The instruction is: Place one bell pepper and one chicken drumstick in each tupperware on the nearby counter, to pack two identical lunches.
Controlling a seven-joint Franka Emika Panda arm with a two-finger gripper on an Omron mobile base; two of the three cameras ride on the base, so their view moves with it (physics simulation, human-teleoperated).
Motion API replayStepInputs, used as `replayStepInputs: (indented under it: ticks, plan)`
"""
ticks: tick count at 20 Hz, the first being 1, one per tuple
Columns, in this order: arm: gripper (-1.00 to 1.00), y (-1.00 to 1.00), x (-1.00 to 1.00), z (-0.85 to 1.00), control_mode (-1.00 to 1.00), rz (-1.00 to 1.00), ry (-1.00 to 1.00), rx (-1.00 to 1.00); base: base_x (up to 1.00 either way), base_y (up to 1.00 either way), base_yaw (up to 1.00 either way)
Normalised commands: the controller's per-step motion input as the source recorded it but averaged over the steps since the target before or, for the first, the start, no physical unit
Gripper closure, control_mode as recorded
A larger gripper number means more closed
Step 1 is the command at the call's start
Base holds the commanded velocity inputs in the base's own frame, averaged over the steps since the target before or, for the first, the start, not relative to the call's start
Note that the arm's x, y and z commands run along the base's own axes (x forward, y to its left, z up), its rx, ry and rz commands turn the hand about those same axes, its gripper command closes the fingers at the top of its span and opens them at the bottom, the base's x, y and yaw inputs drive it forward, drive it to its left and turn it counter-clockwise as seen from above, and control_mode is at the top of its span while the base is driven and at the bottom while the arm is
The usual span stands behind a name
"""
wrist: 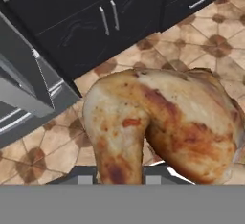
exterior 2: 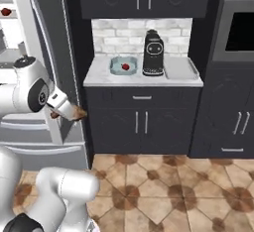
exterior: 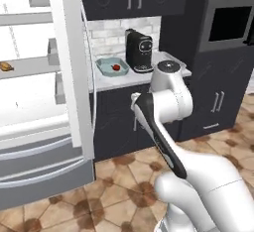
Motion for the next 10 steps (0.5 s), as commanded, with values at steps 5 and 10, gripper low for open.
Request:
replayStepInputs:
  ticks: [5, 10]
  plan:
    - [1.0, 0.0, 0.0, 0.0, 1.0, 0.0, 0.0, 0.0, 1.0, -0.69, 0.25]
    - [1.0, 0.0, 0.0, 0.0, 1.0, 0.0, 0.0, 0.0, 1.0, -0.18, 0.39]
